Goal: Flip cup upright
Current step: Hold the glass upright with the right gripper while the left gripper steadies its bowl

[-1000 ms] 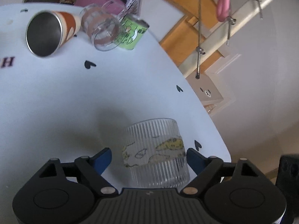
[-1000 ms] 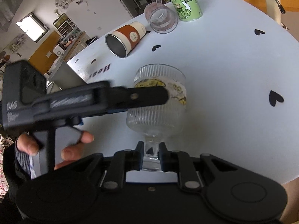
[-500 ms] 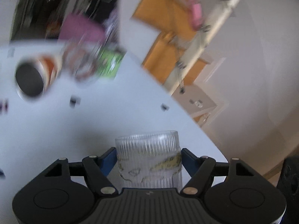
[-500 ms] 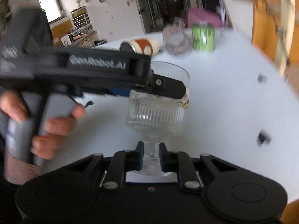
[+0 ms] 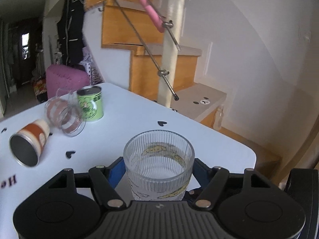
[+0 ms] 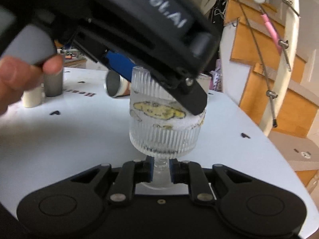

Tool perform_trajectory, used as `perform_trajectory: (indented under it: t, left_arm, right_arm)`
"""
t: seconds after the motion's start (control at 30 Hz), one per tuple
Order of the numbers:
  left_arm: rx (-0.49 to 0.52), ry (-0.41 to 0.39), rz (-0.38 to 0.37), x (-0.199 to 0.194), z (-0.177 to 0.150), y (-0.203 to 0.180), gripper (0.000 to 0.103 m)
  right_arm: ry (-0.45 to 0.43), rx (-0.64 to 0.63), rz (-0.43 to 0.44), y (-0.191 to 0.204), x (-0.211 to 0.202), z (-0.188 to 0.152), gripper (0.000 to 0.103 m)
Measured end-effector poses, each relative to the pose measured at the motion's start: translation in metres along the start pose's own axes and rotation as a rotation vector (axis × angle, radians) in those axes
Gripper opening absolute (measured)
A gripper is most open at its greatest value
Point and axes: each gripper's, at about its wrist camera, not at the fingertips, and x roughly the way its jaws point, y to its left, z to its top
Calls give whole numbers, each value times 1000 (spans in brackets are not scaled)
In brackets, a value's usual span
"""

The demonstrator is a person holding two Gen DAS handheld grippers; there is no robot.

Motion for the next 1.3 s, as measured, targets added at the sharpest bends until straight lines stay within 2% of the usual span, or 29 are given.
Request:
perform_trajectory:
  t: [0.17, 0.3, 0.43, 0.57, 0.63, 0.7, 0.93, 1.03, 1.1, 1.3]
  left_arm:
    - [20, 0, -6, 31, 19, -6, 72]
    - [49, -23, 5, 56, 31, -11, 72]
    - [87, -49, 20, 79, 41, -15, 72]
    - [103, -60, 12, 92, 51, -15, 72]
    - [112, -56, 11, 96, 54, -17, 72]
    - [91, -47, 5, 99, 55, -14, 72]
    - [89, -52, -2, 98, 53, -11, 73]
    - [59, -52, -24, 92, 54, -6, 79]
    - [33, -66, -37, 82, 54, -1, 82]
    - [-2, -115, -25, 39, 47, 11, 82]
  right_arm:
    - [13, 52, -27, -27, 19, 8, 15]
    - [33, 128, -32, -55, 40, 14, 15]
    - [38, 143, -59, -74, 61, 19, 14]
    - [80, 235, -30, -95, 71, 25, 12]
    - [73, 219, -35, -97, 73, 26, 12]
    - [105, 223, -64, -99, 80, 26, 6]
    - [112, 235, -58, -102, 84, 24, 6]
    - [103, 227, -71, -104, 87, 23, 11]
    - [87, 225, -82, -97, 75, 25, 18]
    - [60, 236, -115, -83, 45, 32, 21]
